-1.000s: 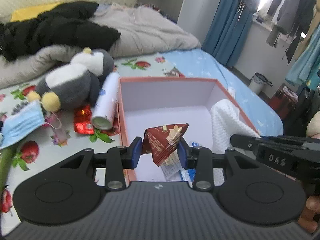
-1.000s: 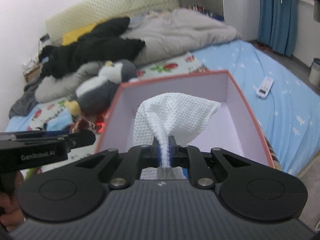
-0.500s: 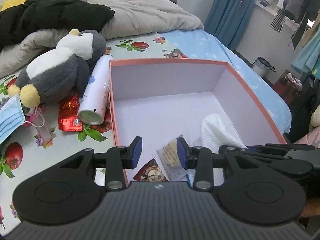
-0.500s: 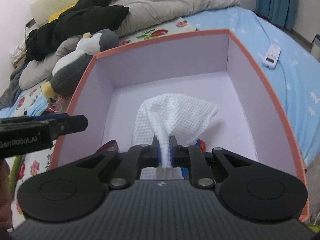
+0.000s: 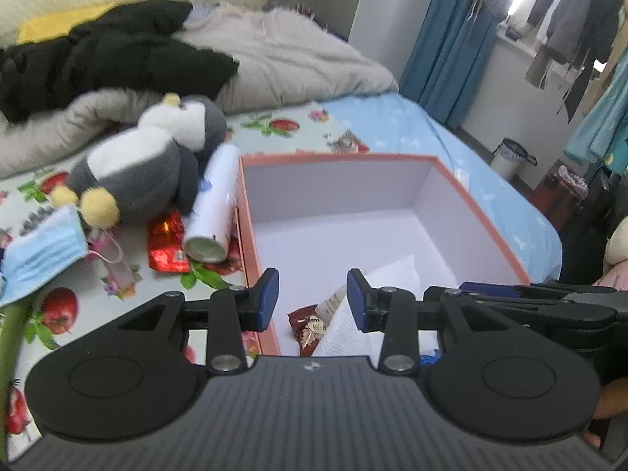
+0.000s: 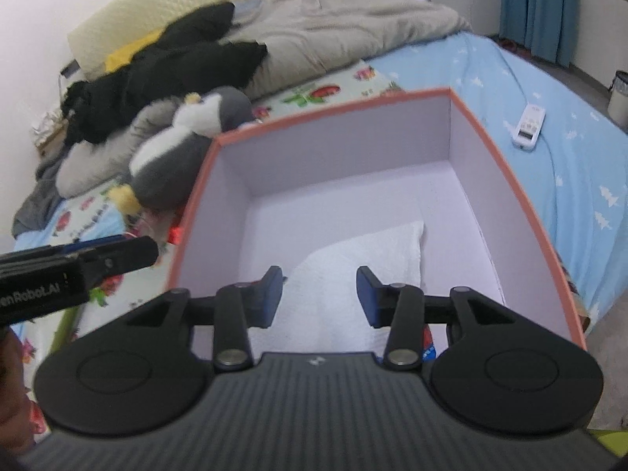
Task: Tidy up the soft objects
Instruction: 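Open the right tool over the box while the left tool releases the wrapper inside, then withdraw both tools from the box back over the bed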
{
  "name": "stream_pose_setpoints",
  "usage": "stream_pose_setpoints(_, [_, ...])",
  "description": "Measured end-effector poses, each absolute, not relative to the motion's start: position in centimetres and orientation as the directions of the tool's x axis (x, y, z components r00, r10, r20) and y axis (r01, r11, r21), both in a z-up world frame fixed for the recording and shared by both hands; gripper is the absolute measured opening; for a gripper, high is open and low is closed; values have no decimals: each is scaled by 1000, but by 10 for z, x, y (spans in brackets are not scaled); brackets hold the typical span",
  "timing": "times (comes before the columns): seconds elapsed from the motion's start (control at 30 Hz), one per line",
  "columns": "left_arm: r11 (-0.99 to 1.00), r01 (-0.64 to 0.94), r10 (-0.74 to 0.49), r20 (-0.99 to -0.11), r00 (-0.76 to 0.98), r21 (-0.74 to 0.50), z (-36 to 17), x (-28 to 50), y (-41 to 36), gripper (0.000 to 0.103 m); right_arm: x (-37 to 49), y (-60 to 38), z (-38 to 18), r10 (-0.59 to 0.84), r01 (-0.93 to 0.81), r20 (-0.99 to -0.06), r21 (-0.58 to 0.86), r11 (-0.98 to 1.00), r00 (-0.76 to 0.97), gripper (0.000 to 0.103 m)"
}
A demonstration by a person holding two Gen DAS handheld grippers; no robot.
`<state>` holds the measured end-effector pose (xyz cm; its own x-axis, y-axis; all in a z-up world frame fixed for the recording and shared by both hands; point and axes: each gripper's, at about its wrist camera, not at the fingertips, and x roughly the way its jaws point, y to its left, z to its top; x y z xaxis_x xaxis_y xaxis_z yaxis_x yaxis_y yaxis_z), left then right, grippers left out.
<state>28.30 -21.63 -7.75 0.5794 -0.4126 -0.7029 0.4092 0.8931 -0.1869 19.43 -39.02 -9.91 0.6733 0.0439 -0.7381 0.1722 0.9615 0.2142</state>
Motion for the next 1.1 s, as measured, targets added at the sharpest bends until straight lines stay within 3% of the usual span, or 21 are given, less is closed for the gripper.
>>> stream_pose_setpoints(0.7, [910, 374, -407, -541, 736, -178, 21, 153, -137, 44, 102, -336, -3, 95, 29, -570, 205, 978, 816, 45])
stream_pose_setpoints(1.1, [943, 293, -333, -483, 810, -159, 40, 87, -86, 44, 63, -295, 2, 196, -96, -543, 207, 974, 817, 45])
